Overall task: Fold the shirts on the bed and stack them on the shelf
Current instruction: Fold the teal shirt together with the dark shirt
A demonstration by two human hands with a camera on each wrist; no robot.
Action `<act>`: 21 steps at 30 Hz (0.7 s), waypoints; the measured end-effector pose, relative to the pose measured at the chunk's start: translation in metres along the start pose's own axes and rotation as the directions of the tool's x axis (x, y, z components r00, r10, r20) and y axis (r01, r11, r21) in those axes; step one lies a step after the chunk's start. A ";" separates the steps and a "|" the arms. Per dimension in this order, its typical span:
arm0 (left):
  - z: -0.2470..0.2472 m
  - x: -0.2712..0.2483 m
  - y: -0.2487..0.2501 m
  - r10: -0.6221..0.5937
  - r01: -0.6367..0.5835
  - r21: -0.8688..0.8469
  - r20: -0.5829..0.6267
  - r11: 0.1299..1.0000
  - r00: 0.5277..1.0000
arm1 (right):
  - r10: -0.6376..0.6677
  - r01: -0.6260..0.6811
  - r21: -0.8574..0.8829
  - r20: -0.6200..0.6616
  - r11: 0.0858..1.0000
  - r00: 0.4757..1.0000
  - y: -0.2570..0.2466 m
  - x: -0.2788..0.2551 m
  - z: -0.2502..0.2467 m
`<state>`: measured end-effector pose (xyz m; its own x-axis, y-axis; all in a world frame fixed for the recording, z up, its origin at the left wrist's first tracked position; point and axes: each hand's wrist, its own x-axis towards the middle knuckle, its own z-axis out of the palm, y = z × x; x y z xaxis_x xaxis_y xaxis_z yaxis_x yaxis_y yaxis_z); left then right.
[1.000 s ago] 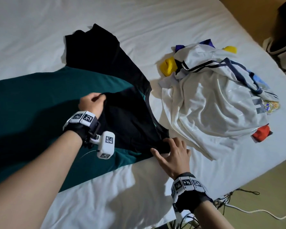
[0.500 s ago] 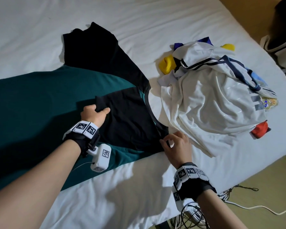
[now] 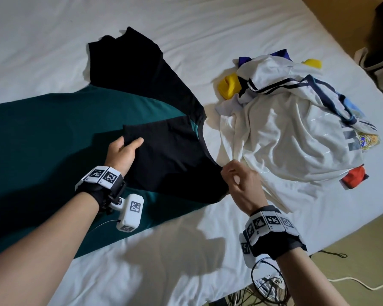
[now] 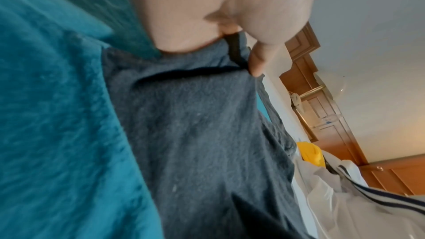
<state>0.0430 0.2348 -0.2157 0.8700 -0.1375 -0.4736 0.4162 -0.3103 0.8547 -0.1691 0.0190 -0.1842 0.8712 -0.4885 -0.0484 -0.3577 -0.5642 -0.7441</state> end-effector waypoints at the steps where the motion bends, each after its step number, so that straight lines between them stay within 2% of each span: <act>1: -0.001 0.003 -0.003 0.010 -0.011 -0.030 -0.008 1.000 1.000 | 0.043 -0.045 0.062 0.019 0.997 0.999 -0.003 0.003 0.002; 5: -0.002 0.009 -0.019 0.029 -0.028 0.008 -0.106 1.000 0.994 | 0.228 -0.232 0.083 0.046 0.969 0.972 -0.002 0.008 0.015; 8: -0.002 0.011 -0.028 0.067 -0.059 0.060 -0.128 0.996 0.990 | 0.325 -0.344 0.153 0.134 0.927 0.936 0.002 -0.003 0.012; 11: -0.001 0.012 -0.028 0.075 -0.067 0.057 -0.139 0.996 0.987 | 0.336 -0.354 0.121 0.149 0.927 0.930 0.008 -0.019 0.004; 14: 0.000 0.013 -0.030 0.062 -0.055 0.044 -0.163 0.997 0.985 | 0.329 -0.351 0.162 0.148 0.922 0.932 0.015 -0.026 0.000; 17: 0.001 0.013 -0.030 0.064 -0.058 0.036 -0.172 0.998 0.983 | 0.361 -0.372 0.062 0.141 0.926 0.922 0.028 -0.027 -0.006; 21: 0.001 0.015 -0.029 0.038 -0.042 -0.018 -0.170 0.999 0.985 | 0.435 -0.406 -0.197 0.134 0.892 0.891 0.031 -0.027 -0.012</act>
<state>0.0438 0.2412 -0.2476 0.9175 0.0128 -0.3976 0.3843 -0.2874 0.8773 -0.2077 0.0073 -0.1980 0.6655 -0.5910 -0.4560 -0.7391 -0.4361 -0.5134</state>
